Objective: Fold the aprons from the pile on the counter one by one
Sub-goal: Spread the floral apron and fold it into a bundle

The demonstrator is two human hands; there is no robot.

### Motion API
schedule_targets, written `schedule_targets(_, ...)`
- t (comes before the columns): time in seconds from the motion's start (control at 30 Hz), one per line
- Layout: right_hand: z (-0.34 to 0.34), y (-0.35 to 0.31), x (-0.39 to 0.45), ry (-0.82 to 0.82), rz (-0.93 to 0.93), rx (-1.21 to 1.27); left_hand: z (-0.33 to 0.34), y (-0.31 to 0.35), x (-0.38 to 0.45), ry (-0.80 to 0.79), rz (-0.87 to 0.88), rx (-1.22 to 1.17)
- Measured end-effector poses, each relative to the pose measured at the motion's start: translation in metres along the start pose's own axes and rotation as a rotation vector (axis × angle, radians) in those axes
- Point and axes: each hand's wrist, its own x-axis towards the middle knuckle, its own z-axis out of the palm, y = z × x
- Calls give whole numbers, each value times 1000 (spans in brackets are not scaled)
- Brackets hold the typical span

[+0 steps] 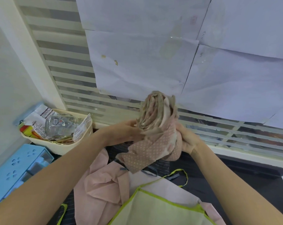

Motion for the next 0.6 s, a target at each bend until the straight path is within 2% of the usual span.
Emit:
schedule_targets(0.07,-1,-2,-5,55,-31,69,-10,3,-5,66,-17,-157)
schedule_targets(0.13,-6,-6,-8,90,-58,112,-24,2,-13,214,-76,-185)
schedule_targets(0.2,-10,-11,-6,157,-60,102,-36,-8,-17,406,-226,-164)
schedule_targets(0.27,-12,-14,-2,287,-91,71,-34,-14,-18,479,-347,-183)
schedule_targets(0.3,-12,-12,1,340,-135,57,-28,-14,-18,436,-374,-180)
schedule_targets(0.37,-10,-6,8,393,-236,-28,-13,-11,-17,216,-361,-151)
schedule_targets(0.43,-5,2,10,415,-295,-156,-3,-7,-14,-29,-247,-230)
schedule_targets(0.47,-2,5,9,419,-298,-206,-3,-7,-13,-92,-191,-292)
schedule_targets(0.6,4,5,0,353,-246,-294,-11,-18,-10,-102,-85,-543)
